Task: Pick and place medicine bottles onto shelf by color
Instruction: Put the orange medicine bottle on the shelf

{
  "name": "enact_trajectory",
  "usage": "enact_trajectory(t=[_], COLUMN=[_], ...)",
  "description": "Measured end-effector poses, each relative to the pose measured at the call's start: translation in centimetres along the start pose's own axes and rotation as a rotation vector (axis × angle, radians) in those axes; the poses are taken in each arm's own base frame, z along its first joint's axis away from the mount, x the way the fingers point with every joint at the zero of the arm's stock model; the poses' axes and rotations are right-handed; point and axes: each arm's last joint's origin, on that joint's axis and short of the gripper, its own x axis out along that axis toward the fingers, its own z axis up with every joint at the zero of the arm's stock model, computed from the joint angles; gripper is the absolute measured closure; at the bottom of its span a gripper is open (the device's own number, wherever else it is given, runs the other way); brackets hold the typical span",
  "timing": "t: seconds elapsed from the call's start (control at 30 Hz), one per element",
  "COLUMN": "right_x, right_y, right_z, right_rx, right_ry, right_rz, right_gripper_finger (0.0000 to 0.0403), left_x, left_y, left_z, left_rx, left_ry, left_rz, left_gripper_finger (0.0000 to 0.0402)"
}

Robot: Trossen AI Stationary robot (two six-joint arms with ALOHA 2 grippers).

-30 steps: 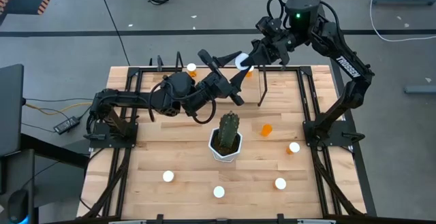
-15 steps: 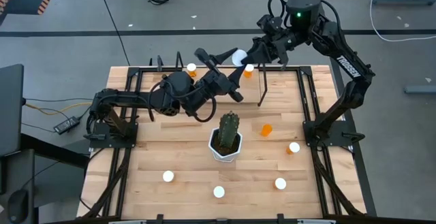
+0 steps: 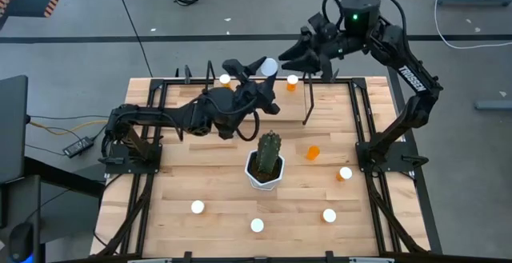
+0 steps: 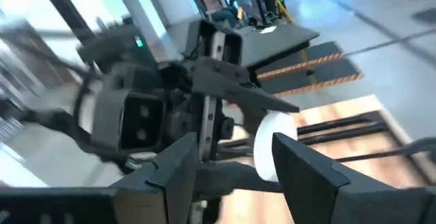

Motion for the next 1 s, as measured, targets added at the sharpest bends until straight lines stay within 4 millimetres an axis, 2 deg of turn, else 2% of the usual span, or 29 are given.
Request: enact_trajectory(t=[0.2,0.43,0.6,0.8,1.0], right_x=[0.2,0.2,1.1,2.1,2.3], right_y=[-0.2,-0.3,0.8,2.2,2.5], right_z=[-0.6,-0.7,-1.8,-2.4,-2.4], right_rx=[-0.108,-0.175,-0.326,-0.567,-0.731], right_ry=[0.034,0.054,0.148,0.216,0.255], right_rz=[-0.126,-0.14,-0.167,-0.344,-0.474], right_gripper_finger=[0.0205,0.0205,0.0205,0.0205,0.0205], left_x=[-0.1,-0.4,-0.4,-0.3,-0.4], left_y=[-0.2,-0.3,-0.3,-0.3,-0.3], left_z=[-0.3,-0.1,-0.2,-0.3,-0.2], left_rx=[0.003,-0.028,-0.096,-0.157,-0.239], left_ry=[0.056,0.051,0.063,0.068,0.057], left_rz=[0.018,0.014,0.026,0.035,0.026], left_gripper_finger=[0.0176,0.0179,0.0175,0.018,0.0174])
